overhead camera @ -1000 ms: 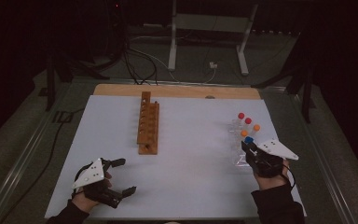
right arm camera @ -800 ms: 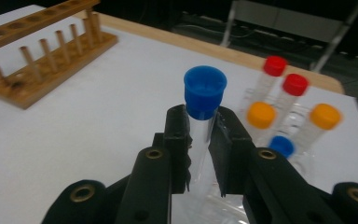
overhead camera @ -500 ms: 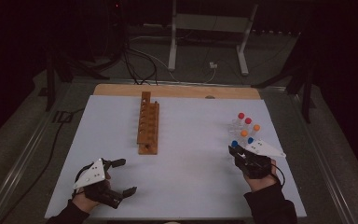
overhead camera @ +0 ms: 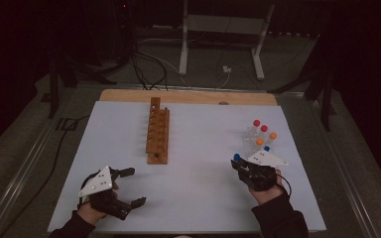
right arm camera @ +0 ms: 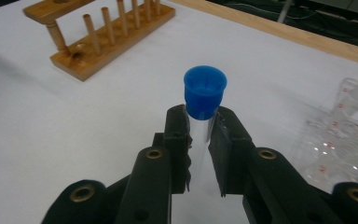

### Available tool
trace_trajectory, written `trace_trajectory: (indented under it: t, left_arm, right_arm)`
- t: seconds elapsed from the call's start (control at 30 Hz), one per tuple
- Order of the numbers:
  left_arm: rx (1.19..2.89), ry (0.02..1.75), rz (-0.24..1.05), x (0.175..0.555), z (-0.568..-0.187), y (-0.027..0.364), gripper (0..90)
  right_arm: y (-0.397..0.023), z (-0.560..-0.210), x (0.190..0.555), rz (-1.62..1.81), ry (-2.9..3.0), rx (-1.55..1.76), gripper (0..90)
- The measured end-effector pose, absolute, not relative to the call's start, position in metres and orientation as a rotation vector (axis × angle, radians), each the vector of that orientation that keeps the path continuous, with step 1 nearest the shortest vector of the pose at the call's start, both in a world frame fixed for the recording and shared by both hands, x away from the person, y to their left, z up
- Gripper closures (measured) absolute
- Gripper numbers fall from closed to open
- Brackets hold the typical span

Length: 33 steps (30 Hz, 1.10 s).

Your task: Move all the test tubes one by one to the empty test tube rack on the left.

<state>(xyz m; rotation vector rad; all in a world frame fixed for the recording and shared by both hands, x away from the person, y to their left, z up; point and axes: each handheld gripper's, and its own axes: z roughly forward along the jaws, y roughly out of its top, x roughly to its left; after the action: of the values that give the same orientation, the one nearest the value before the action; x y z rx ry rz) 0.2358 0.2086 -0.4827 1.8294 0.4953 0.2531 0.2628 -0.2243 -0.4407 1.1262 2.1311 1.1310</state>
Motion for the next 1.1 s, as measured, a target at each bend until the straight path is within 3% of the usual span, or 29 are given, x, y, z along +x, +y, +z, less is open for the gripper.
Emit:
trace_trajectory:
  t: [0.6,1.1]
  left_arm:
    - [1.864,0.449,0.122,0.251,-0.459,0.185,0.6]
    - [1.852,0.387,0.097,0.26,-0.439,0.162,0.6]
  right_arm:
    - [-0.2,-0.44,0.26,1.181,2.23,1.038,77.0]
    - [-0.18,-0.441,0.257,1.199,2.314,0.956,77.0]
